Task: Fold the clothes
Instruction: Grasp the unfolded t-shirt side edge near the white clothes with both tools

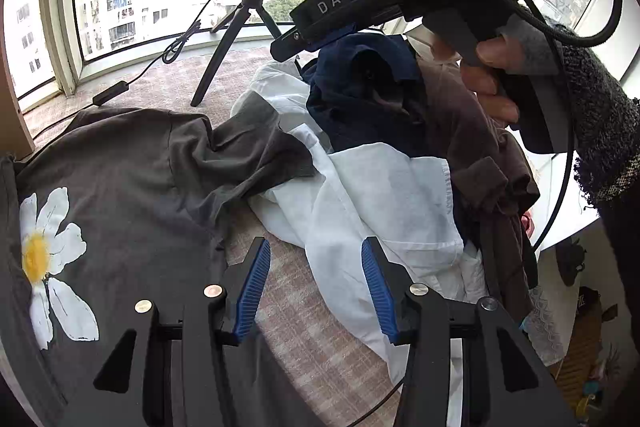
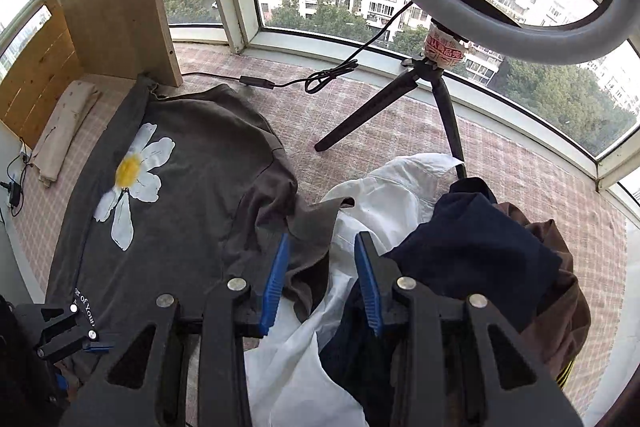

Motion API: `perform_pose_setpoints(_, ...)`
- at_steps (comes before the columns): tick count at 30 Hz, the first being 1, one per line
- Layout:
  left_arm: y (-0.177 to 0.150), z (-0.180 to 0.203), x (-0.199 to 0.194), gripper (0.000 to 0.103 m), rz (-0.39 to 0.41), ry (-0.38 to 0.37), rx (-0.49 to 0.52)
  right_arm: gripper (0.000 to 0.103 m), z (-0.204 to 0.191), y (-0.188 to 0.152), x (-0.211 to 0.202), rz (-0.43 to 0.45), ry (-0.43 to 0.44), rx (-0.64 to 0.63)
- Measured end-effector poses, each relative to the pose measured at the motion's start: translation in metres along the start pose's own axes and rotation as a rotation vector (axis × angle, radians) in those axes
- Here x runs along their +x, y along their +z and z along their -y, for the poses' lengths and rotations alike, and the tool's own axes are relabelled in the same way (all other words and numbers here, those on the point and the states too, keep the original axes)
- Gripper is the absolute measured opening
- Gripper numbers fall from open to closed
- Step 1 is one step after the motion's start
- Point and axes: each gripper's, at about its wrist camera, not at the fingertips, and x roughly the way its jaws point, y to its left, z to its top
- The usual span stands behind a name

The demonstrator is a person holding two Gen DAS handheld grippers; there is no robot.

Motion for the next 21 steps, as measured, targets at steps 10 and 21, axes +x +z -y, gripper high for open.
perform_pose_setpoints(10,0.044,-0.007,0.096,0.046,-0.042,0.067,-0.150,0.034,0.027,0.036,0.102,-0.169,0.085,-0.039)
perform_pose_setpoints(21,0.028,-0.020,0.097,0.011,-0.074,-0.071,-0.151,0.006,0.005,0.029,0.081,-0.076,0.066,-0.191)
